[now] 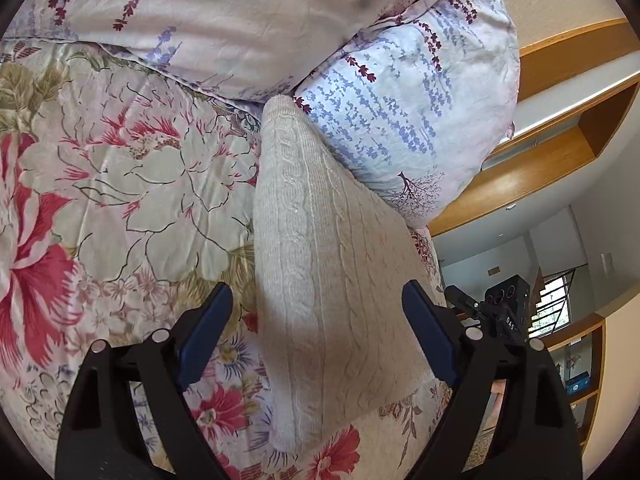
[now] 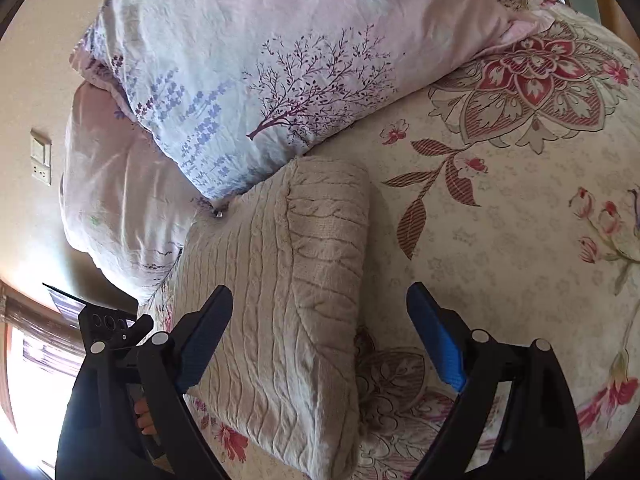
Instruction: Fold small clothes
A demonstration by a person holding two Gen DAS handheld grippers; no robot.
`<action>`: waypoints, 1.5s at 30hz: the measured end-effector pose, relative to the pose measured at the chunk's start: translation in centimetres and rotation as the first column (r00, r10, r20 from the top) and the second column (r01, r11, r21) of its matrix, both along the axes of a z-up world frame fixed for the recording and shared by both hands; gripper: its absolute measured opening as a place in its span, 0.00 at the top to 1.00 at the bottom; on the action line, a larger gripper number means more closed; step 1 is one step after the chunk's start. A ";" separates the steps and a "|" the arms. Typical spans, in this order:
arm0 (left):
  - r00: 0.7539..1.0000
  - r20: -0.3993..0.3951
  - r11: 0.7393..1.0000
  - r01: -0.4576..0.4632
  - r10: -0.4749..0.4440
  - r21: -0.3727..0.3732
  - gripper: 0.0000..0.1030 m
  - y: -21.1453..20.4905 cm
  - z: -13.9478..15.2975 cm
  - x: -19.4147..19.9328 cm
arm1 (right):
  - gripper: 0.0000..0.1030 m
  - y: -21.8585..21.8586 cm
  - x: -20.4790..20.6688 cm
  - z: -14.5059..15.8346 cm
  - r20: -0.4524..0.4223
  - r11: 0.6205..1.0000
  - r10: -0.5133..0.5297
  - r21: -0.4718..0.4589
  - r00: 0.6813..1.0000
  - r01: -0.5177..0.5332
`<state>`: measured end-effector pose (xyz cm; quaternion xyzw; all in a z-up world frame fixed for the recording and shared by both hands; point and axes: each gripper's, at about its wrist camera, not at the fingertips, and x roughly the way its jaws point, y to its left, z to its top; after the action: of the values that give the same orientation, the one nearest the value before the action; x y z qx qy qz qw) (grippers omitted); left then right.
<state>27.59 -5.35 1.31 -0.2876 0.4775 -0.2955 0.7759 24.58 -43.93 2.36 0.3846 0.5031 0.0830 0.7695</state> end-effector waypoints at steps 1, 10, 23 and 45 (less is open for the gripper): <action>1.000 -0.004 1.000 0.007 -0.007 0.005 0.20 -0.3 -0.1 0.4 | 0.12 0.1 0.4 -0.3 -0.015 1.000 0.006 -0.003 1.000 -0.006; 0.999 -0.031 0.999 0.042 -0.042 0.001 0.37 -2.3 -1.6 2.2 | 0.37 0.9 1.6 -2.9 -0.012 0.982 0.092 0.168 0.996 -0.089; 1.000 -0.014 0.998 0.025 -0.026 -0.051 0.62 -1.4 -1.3 1.9 | 0.70 3.9 1.7 -1.3 0.087 0.982 0.144 0.109 0.986 -0.153; 0.996 -0.050 0.997 -0.076 0.075 -0.026 0.51 11.7 -1.4 -2.7 | 0.50 15.3 1.3 -1.5 0.111 0.964 0.253 0.053 0.961 -0.260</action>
<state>24.94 6.32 -0.09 -0.3236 0.4808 -0.2654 0.7705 25.88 -28.59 0.87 0.3369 0.5052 0.2183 0.7639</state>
